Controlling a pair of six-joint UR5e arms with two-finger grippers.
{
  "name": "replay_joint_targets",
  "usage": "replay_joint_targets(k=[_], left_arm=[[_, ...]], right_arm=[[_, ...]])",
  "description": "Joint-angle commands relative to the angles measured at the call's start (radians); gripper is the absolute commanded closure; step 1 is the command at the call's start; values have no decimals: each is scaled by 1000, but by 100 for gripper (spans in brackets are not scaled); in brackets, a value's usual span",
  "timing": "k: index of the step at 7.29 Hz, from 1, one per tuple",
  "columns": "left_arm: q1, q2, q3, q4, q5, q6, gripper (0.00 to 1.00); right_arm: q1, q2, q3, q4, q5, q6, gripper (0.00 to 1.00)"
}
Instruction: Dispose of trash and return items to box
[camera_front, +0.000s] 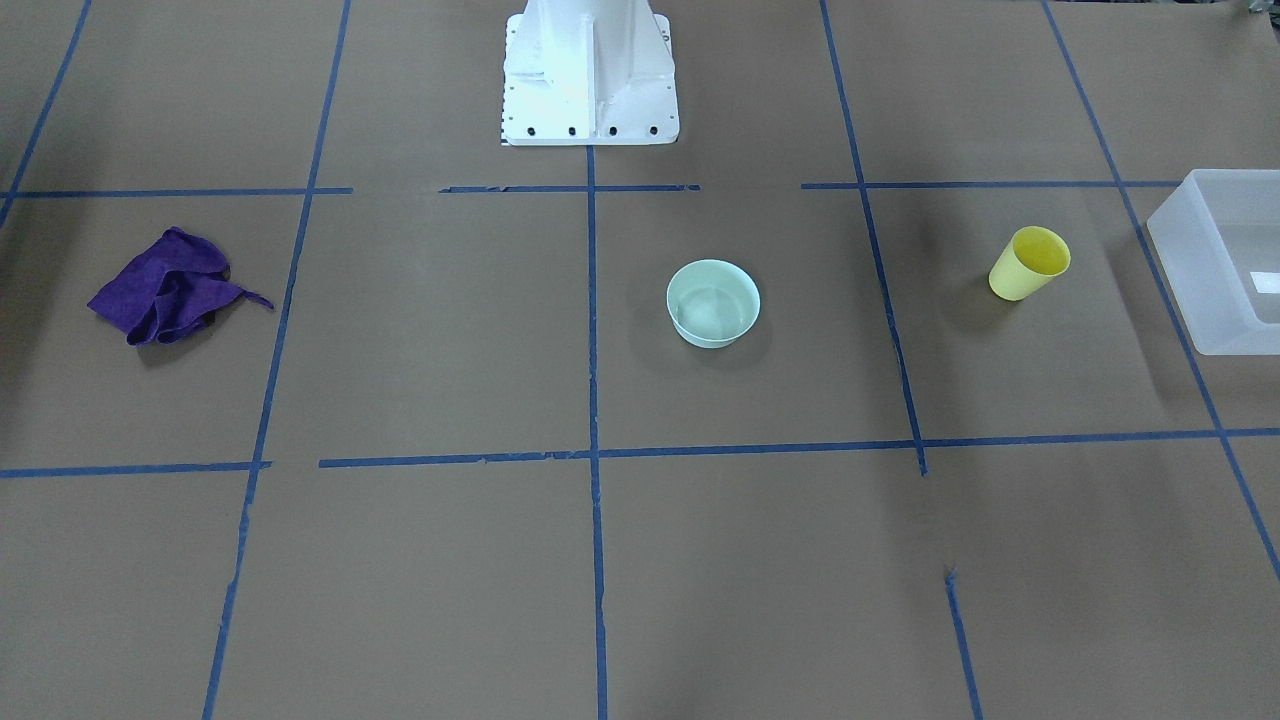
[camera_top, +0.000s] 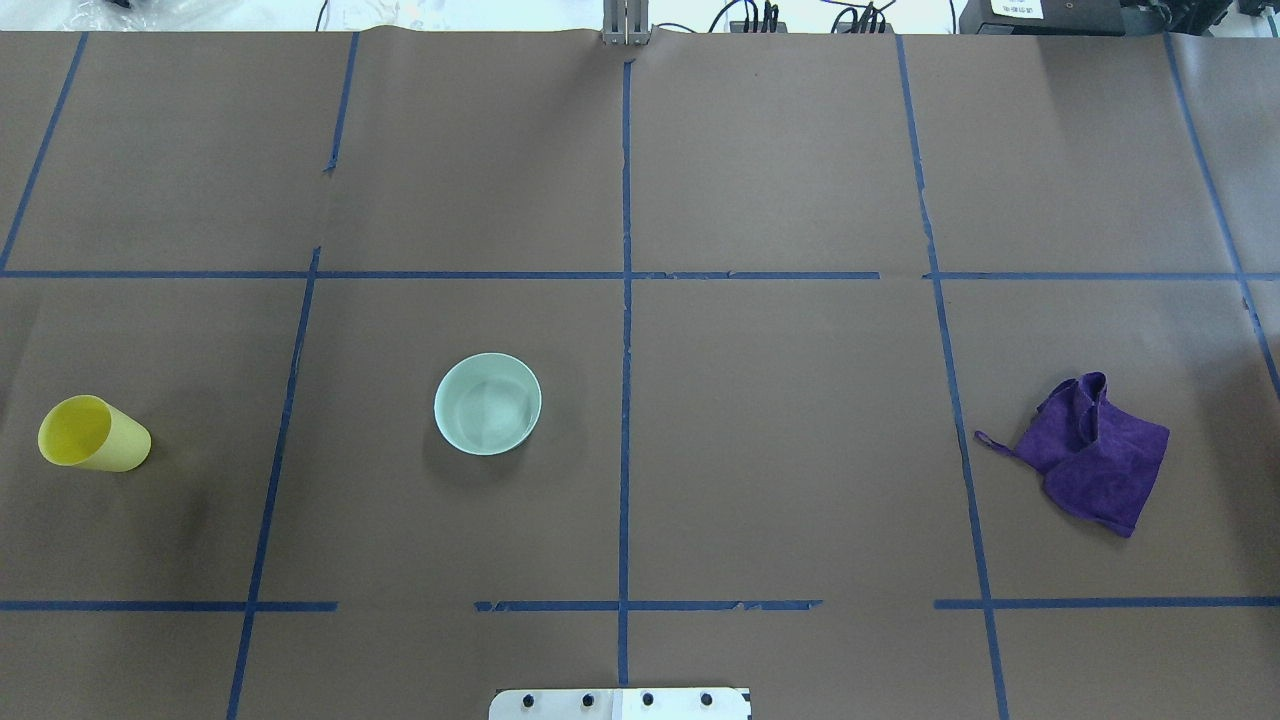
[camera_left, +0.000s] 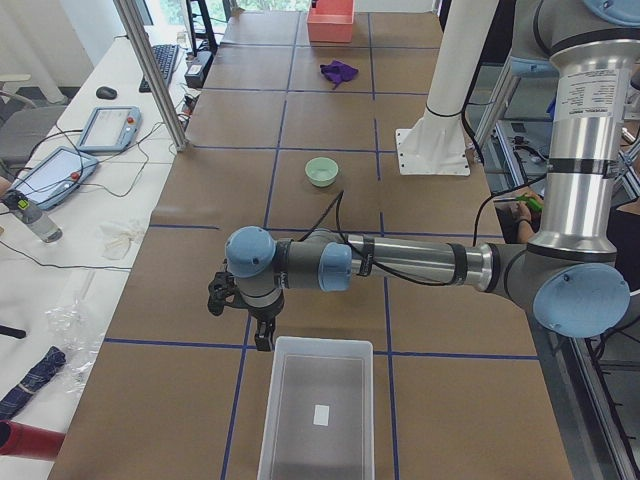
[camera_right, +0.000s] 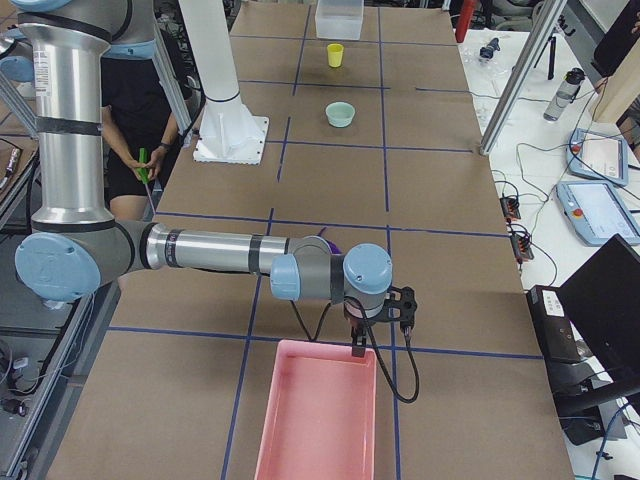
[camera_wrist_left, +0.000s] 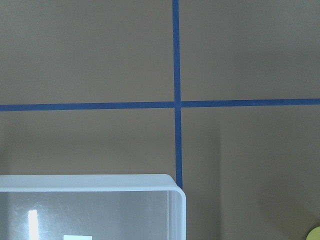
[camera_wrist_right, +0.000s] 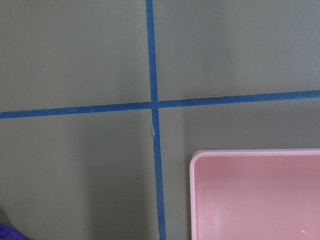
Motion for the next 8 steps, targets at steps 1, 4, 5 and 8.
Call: replay_joint_targets(k=[1, 4, 5, 8], left_arm=[[0, -6, -9, -2, 0, 0, 0], [86, -11, -106, -46, -15, -11, 0], [100, -11, -127, -66, -72, -14, 0], [294, 82, -248, -223, 50, -308, 0]], right_arm=[[0, -17, 2, 8, -3, -1, 0], [0, -9, 11, 11, 6, 11, 0], [0, -3, 11, 11, 4, 12, 0], [0, -5, 32, 11, 9, 14, 0]])
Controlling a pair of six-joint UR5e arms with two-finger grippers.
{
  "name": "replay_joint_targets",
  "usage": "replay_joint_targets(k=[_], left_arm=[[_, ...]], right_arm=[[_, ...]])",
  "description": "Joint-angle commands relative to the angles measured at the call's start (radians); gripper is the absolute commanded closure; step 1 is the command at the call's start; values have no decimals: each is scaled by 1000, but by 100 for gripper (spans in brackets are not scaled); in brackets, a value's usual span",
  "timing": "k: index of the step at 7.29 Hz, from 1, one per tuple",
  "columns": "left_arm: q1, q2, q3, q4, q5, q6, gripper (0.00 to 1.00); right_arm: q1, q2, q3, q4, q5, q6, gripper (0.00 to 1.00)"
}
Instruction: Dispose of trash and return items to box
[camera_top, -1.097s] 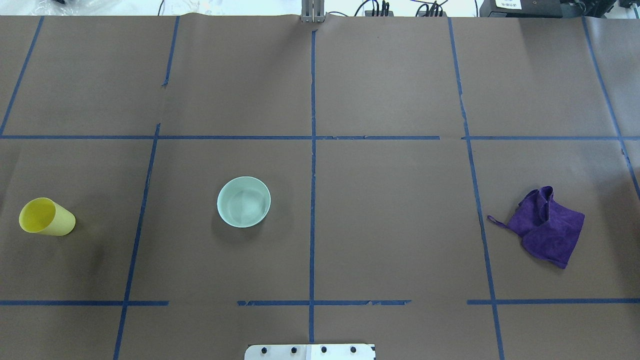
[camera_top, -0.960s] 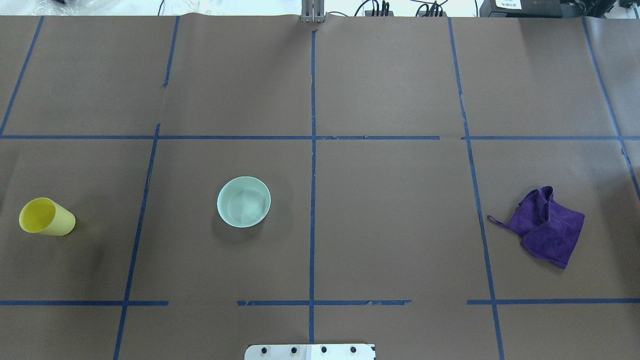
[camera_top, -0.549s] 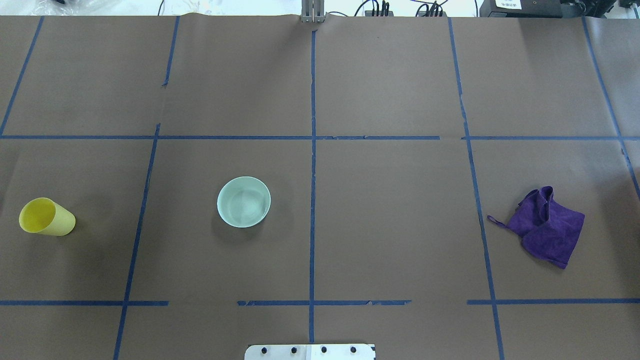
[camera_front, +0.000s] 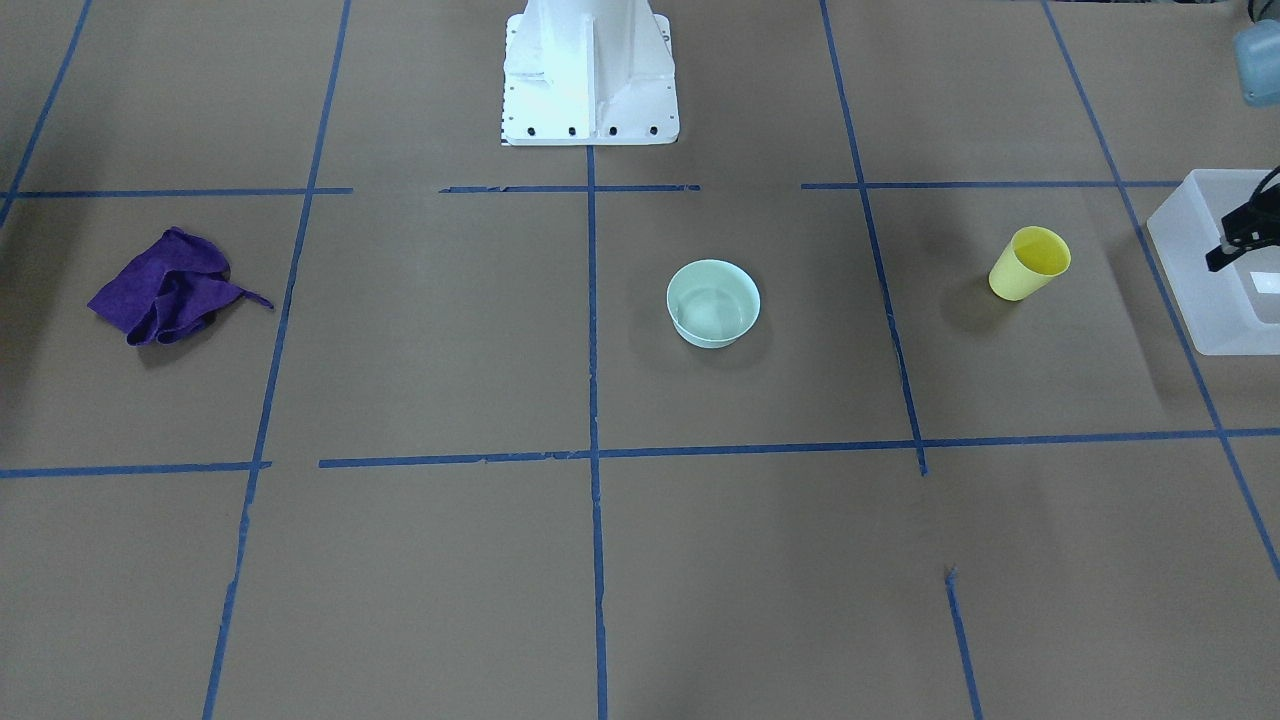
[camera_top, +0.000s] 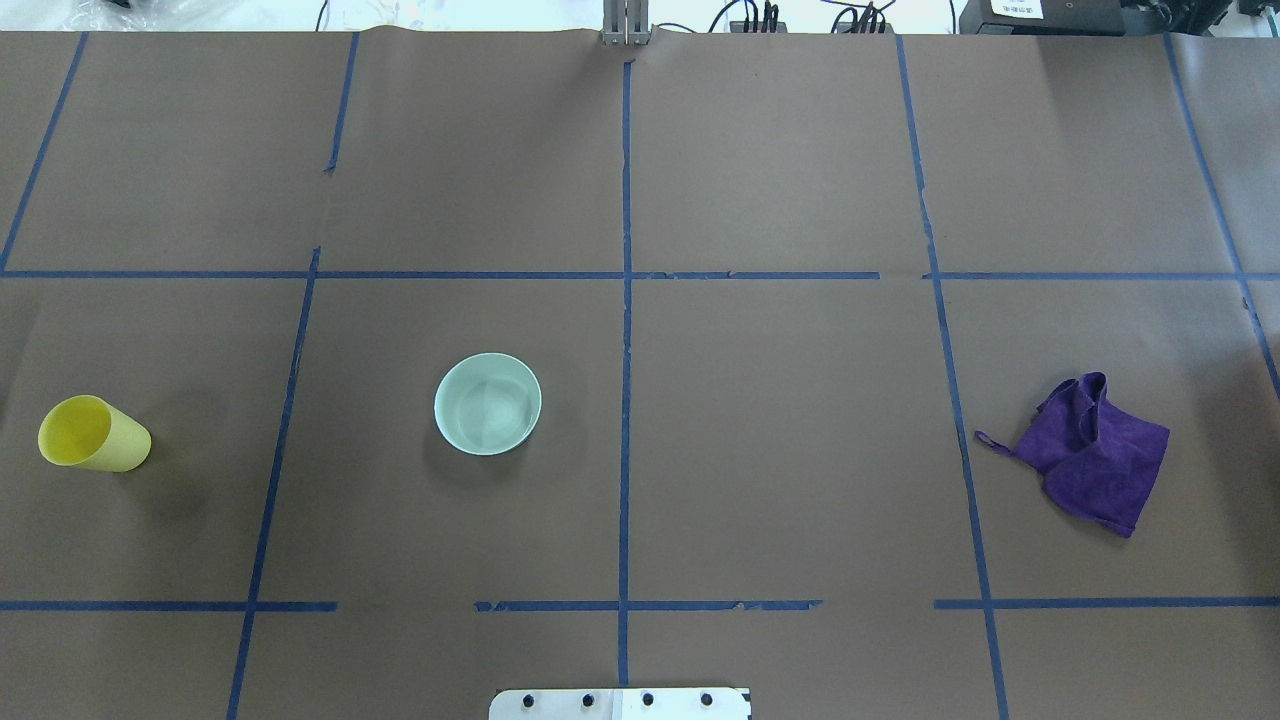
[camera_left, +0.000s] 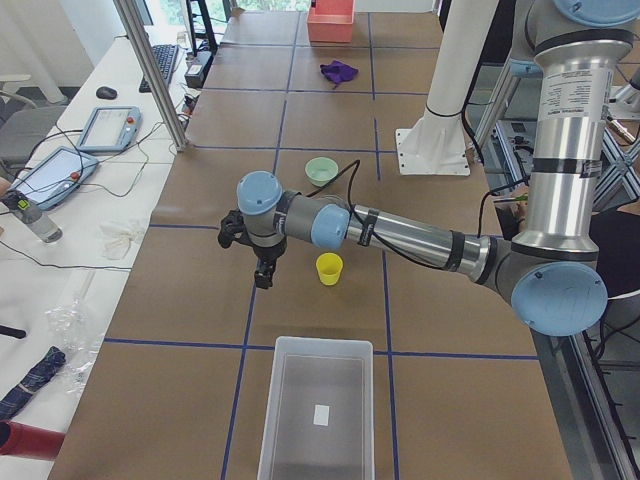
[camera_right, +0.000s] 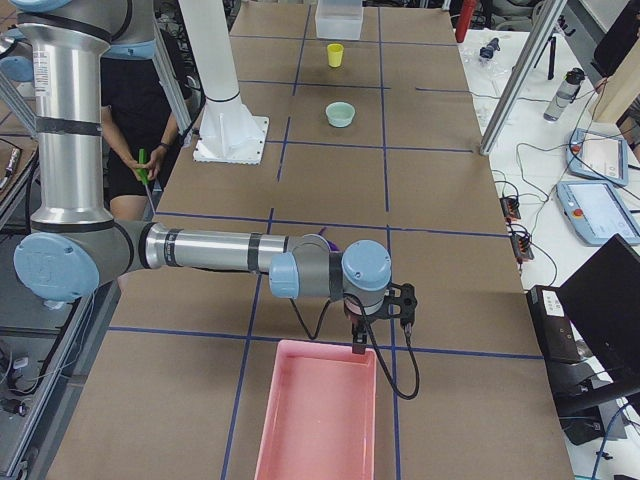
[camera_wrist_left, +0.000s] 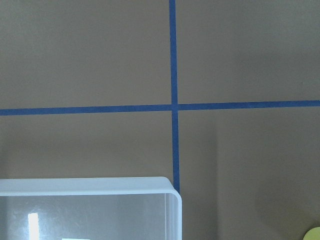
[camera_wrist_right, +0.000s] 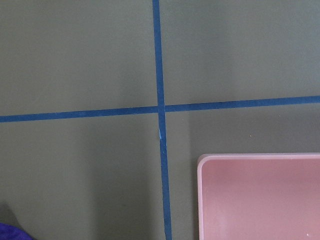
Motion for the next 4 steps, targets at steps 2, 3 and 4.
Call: replay_joint_targets(k=[2, 3, 4], left_arm=[[168, 222, -39, -438, 96, -328, 0], [272, 247, -34, -525, 151, -477, 0], [345, 247, -34, -529, 214, -528, 0]], right_arm=[[0, -8, 20, 0, 1, 0, 0], [0, -5, 23, 0, -5, 0, 0], [0, -5, 21, 0, -8, 0, 0]])
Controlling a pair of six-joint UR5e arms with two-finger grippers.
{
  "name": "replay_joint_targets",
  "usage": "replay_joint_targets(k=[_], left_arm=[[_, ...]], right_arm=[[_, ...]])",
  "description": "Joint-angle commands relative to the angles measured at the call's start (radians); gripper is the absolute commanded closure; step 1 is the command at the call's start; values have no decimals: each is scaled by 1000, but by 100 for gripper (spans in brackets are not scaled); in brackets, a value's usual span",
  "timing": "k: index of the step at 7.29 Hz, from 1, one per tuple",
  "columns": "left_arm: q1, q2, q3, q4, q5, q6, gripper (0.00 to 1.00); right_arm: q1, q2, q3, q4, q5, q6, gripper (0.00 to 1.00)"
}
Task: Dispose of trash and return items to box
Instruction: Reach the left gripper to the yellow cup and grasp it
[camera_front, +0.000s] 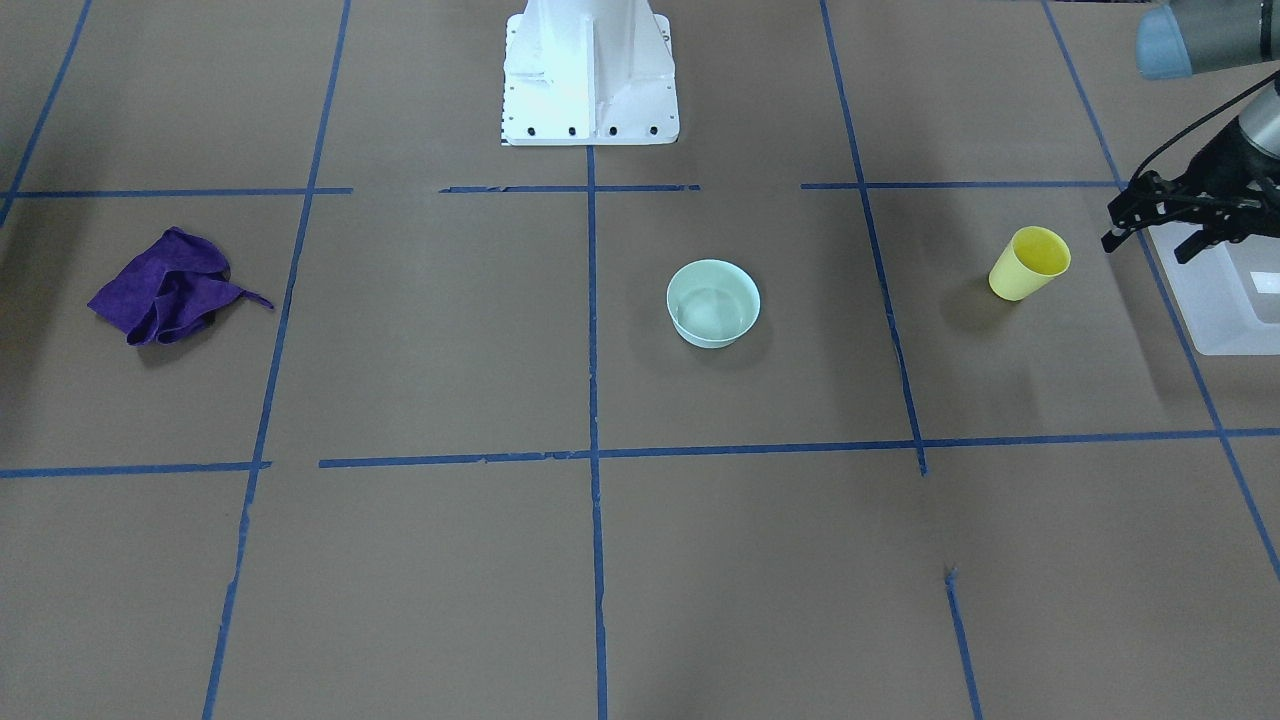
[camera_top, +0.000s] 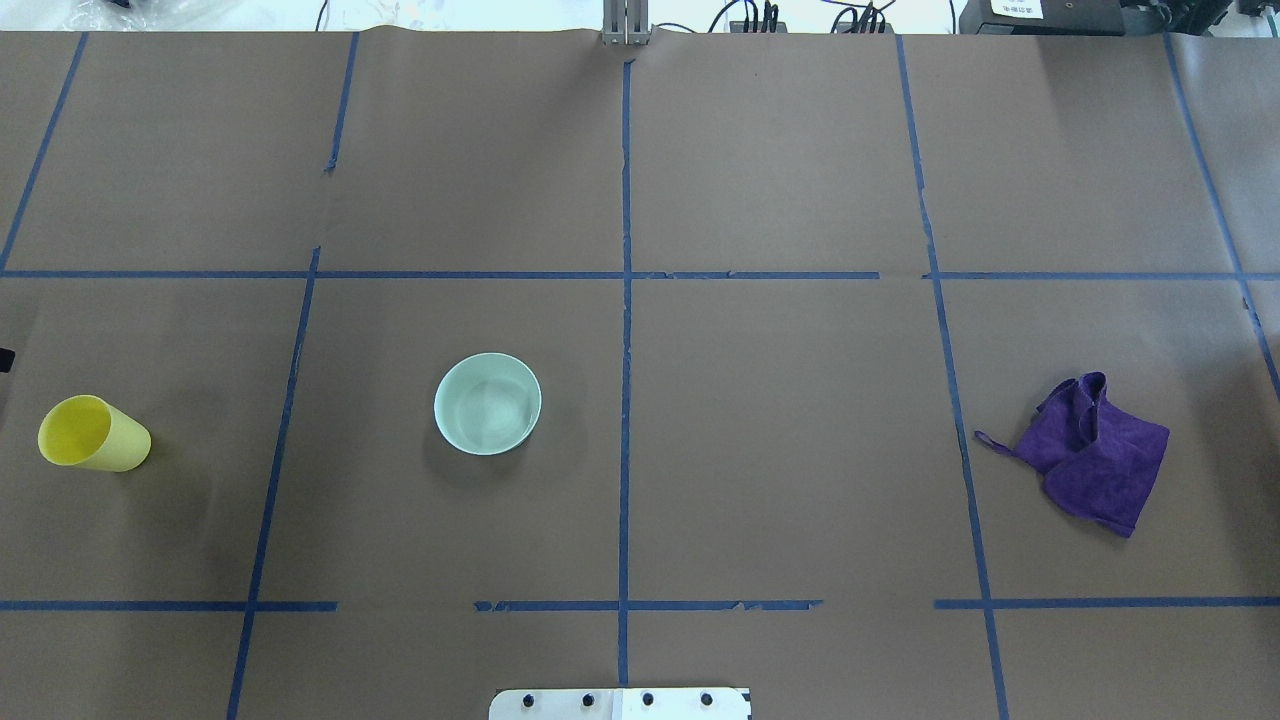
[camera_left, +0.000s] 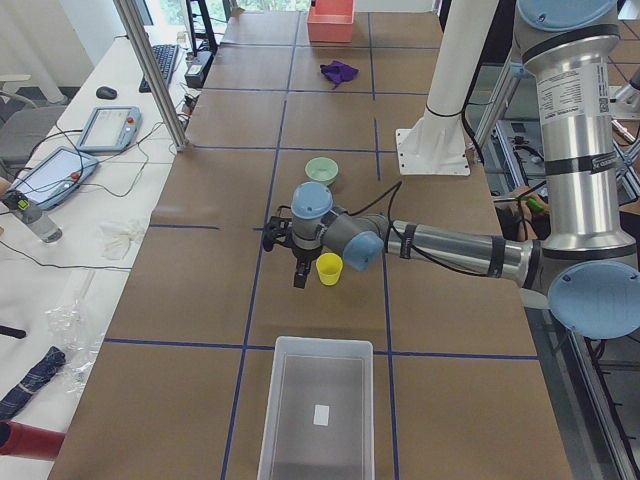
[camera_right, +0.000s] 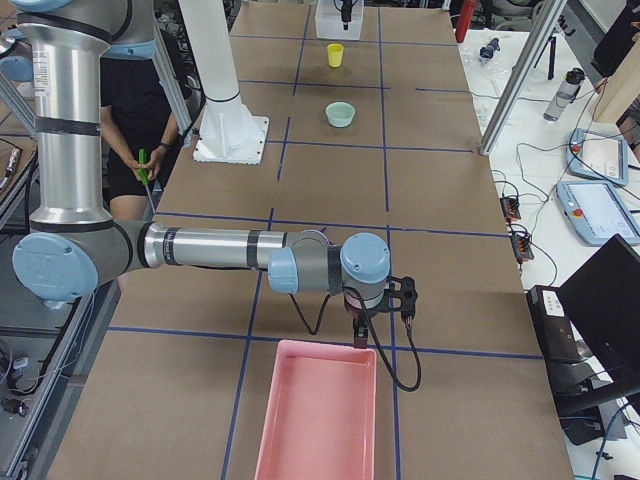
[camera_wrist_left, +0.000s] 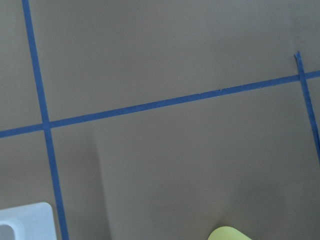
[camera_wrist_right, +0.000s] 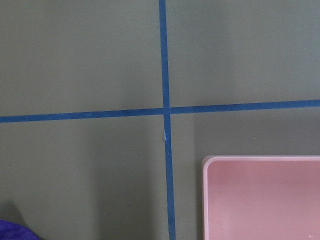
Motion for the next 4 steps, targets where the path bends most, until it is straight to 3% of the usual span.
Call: replay_joint_targets(k=[1, 4], left_arm=[[111, 22, 20, -68, 88, -108, 0], [135, 13, 119, -204, 88, -142, 0]], right_arm=[[0, 0, 1, 0, -5, 0, 0], [0, 0, 2, 0, -3, 0, 0]])
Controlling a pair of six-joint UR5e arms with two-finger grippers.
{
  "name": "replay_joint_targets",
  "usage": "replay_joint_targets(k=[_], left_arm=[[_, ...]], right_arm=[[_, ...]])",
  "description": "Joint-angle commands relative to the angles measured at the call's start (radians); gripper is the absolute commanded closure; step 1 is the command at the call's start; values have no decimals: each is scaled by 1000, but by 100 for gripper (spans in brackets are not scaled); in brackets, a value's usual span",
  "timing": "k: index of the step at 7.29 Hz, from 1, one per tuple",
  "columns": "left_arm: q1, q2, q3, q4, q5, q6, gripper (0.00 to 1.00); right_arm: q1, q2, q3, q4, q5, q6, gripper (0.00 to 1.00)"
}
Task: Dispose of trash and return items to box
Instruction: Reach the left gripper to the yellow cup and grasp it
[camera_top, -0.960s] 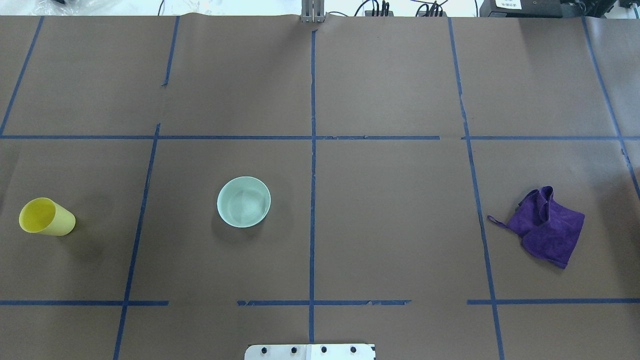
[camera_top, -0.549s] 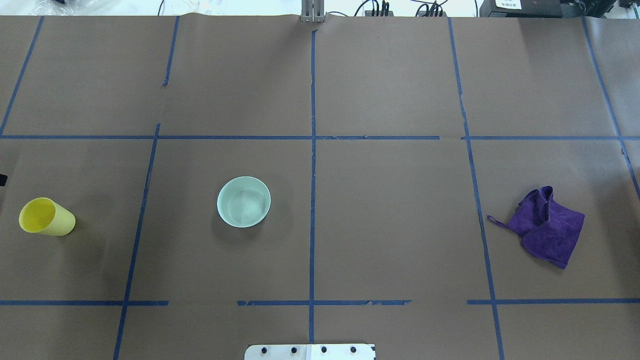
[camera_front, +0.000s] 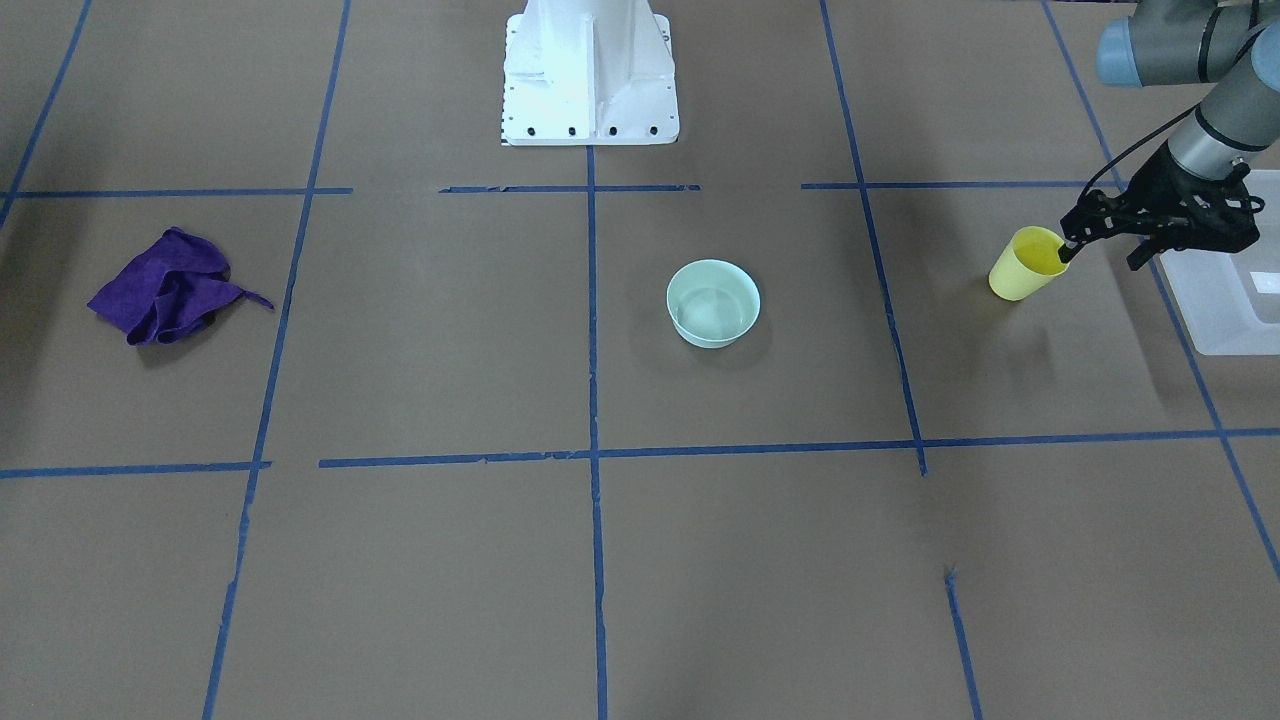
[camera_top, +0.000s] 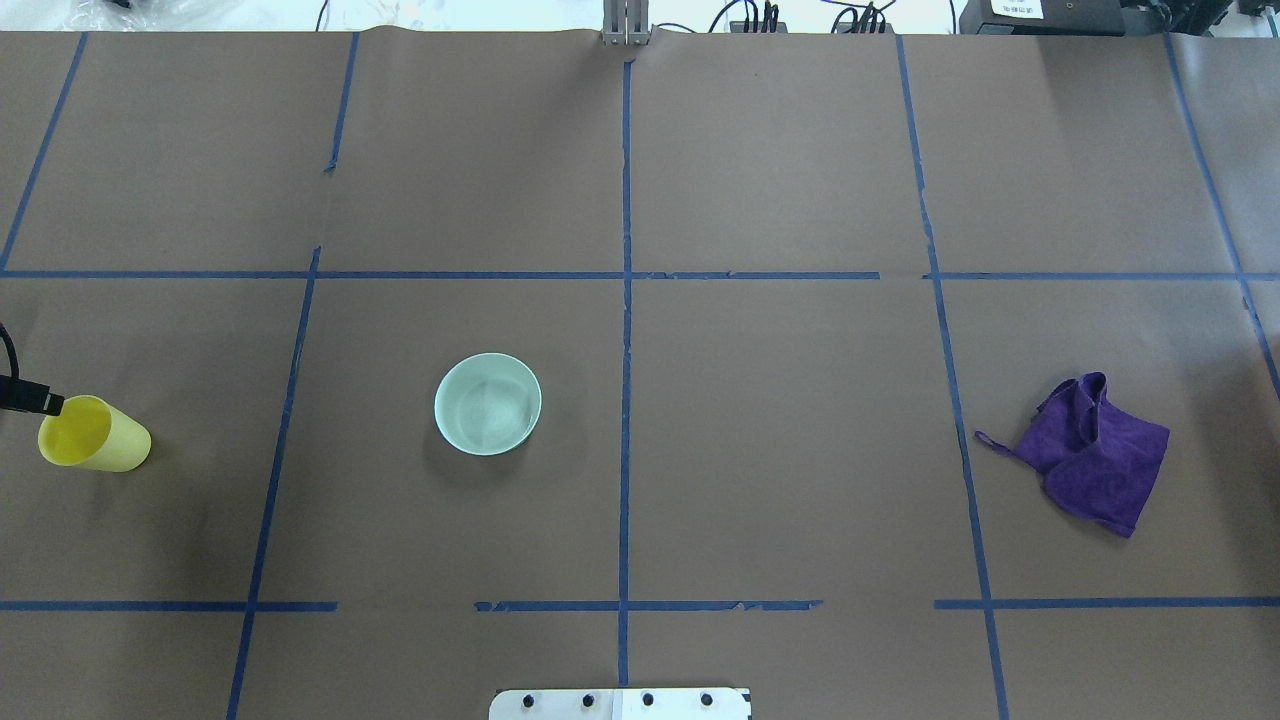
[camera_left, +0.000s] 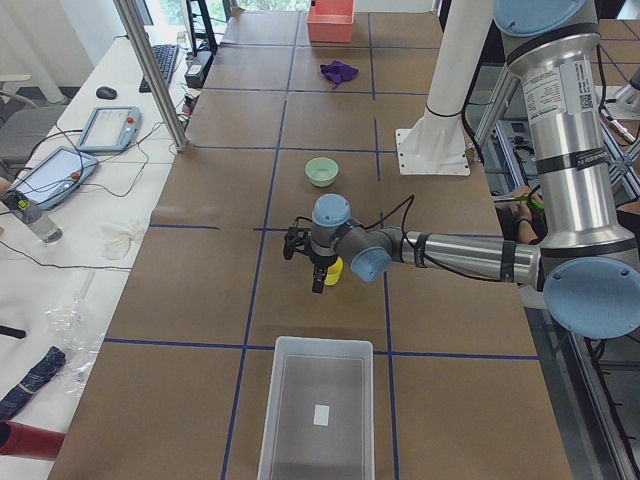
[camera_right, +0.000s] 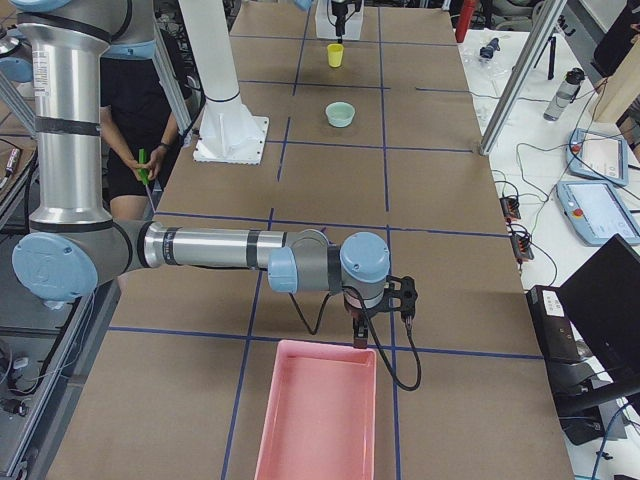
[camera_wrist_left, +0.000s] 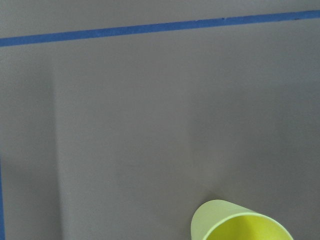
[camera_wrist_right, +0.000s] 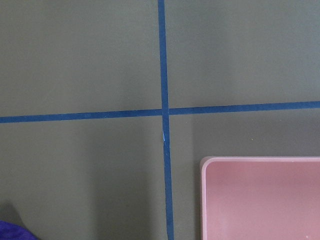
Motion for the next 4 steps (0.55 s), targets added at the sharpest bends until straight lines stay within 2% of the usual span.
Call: replay_joint_targets(k=[1, 4], left_arm=[[39, -5, 31, -55, 2, -36, 0], [84, -4, 20, -57, 0, -36, 0]], right_arm=[[0, 2, -1, -2, -1, 0, 0], [0, 4, -1, -2, -1, 0, 0]])
